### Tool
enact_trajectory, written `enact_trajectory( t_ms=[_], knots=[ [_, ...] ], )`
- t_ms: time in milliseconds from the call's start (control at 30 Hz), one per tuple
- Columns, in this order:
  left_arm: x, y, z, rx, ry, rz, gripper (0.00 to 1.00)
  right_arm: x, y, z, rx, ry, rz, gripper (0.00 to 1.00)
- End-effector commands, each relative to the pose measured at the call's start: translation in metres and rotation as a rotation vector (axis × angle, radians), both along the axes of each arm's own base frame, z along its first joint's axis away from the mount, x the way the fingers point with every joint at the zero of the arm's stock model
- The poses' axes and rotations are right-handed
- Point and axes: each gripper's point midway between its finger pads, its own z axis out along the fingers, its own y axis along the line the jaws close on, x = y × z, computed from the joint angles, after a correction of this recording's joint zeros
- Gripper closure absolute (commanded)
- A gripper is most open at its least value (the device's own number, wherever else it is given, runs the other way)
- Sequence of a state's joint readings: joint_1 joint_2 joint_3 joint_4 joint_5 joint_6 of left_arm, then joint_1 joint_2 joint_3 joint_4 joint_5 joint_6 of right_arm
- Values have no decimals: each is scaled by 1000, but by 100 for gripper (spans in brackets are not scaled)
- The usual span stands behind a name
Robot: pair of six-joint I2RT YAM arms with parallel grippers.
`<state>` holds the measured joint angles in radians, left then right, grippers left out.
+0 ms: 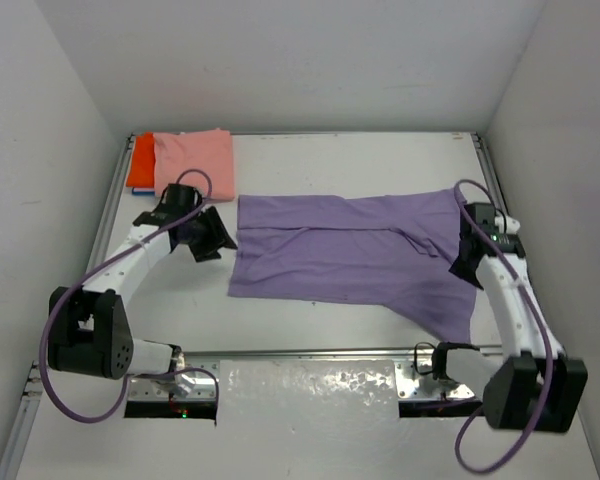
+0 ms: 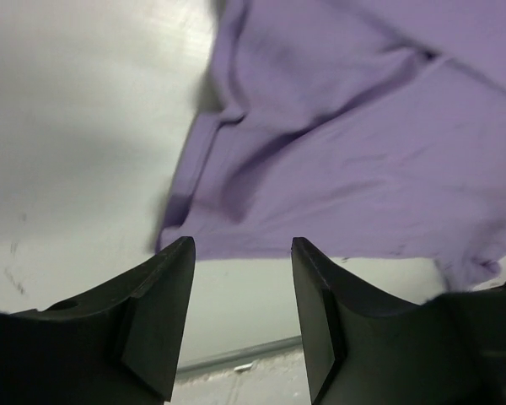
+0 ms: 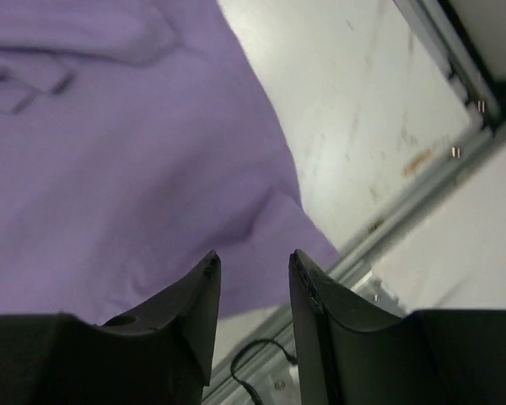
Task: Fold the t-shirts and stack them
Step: Fold the flattened tshirt in 1/3 of the way
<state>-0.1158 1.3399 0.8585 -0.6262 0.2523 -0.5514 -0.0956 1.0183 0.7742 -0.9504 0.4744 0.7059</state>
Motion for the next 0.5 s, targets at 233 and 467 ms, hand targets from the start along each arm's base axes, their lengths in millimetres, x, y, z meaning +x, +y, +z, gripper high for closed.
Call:
enact_trajectory(
  t_ms=[233, 467],
  knots=[
    [62, 11, 39, 85, -154, -49, 53, 136, 42, -47, 143, 3, 604, 79],
    [66, 18, 41, 112, -172, -9, 54, 178, 60, -61, 131, 22, 719, 82]
  ],
)
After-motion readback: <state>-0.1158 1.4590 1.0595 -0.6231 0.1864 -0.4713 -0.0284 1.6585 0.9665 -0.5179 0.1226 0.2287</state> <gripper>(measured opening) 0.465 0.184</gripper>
